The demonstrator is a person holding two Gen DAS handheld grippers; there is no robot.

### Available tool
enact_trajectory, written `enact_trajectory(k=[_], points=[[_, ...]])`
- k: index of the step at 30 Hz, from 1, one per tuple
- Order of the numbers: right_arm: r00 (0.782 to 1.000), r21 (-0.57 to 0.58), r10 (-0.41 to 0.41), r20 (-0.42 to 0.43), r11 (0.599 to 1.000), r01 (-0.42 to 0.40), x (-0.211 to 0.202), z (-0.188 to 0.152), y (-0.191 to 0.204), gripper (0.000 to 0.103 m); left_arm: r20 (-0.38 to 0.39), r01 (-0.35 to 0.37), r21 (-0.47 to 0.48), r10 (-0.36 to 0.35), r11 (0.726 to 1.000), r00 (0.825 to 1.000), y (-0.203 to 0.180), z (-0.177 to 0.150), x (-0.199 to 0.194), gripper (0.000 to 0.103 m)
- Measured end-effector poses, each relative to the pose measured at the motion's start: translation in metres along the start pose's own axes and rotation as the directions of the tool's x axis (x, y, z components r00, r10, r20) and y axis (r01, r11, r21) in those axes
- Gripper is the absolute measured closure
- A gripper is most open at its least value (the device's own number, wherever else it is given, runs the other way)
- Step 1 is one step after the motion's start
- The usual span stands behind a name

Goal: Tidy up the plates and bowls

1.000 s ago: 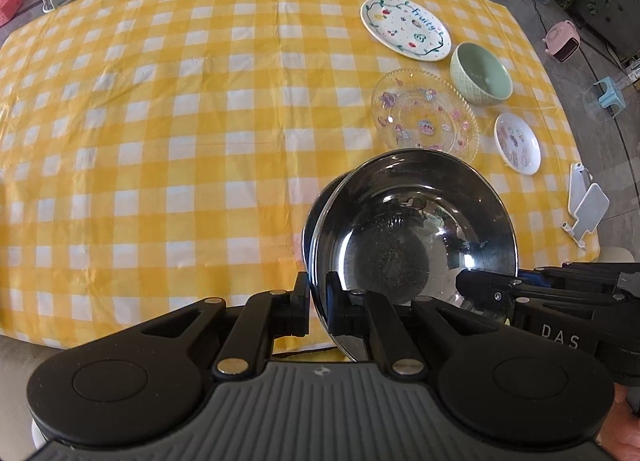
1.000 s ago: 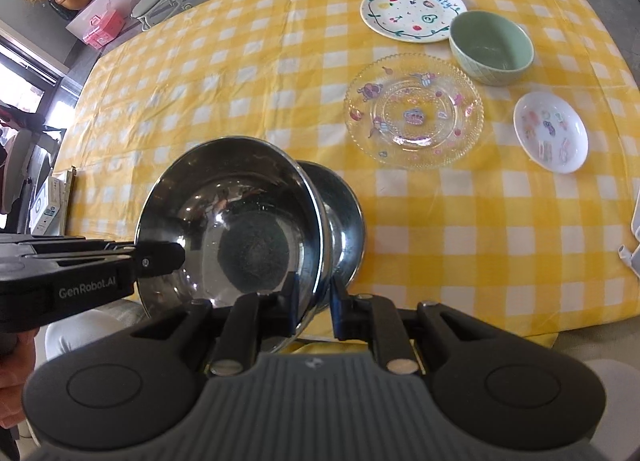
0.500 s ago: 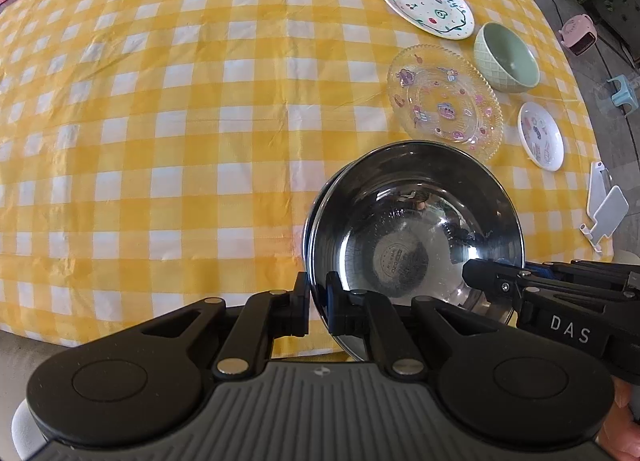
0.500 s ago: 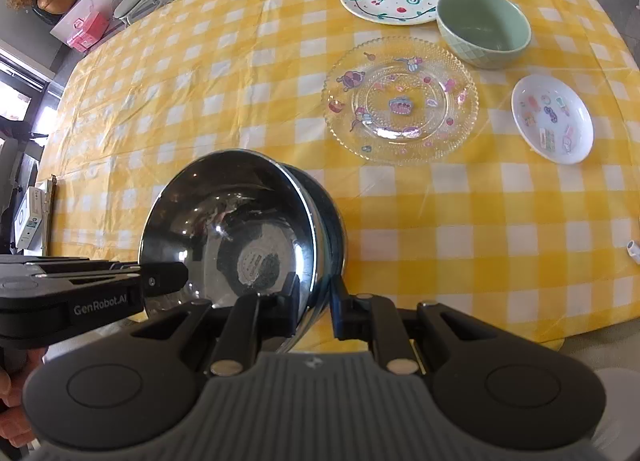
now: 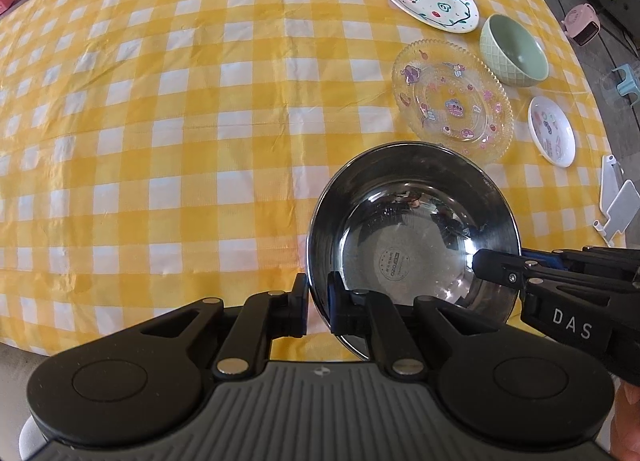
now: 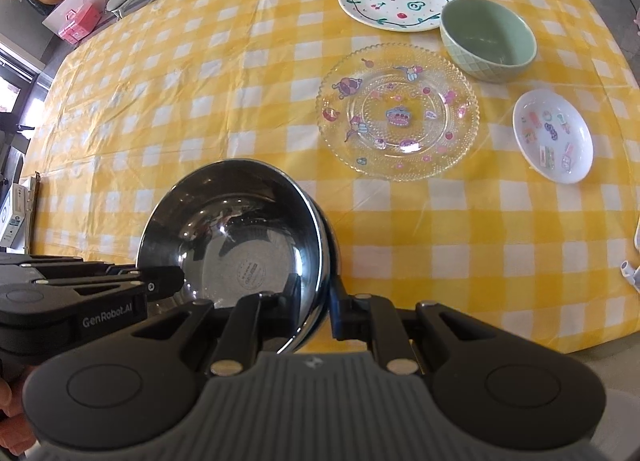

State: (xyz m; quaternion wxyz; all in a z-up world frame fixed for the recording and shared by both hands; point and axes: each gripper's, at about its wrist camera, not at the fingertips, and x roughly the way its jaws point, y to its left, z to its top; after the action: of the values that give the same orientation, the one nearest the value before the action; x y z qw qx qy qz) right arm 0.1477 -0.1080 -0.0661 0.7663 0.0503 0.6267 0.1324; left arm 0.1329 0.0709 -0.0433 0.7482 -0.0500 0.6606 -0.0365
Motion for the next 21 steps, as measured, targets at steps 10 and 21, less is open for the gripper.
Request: enact_trajectory(k=[10,21], points=[[1.000,-0.014,-0.003,0.008,1.000,0.003,-0.001,-0.001,-0.002,0.092,0.027,-0.022,0.032,0.021,0.999,0.999,-0.004,-0.002,0.001,0.093],[0.998,0.000,0.017,0.053,1.000,-0.017,-0.013,0.000,-0.008,0.093,0.066,-0.036,0.042,0.033,0.998,0.997,-0.007,0.000,-0.011,0.093]])
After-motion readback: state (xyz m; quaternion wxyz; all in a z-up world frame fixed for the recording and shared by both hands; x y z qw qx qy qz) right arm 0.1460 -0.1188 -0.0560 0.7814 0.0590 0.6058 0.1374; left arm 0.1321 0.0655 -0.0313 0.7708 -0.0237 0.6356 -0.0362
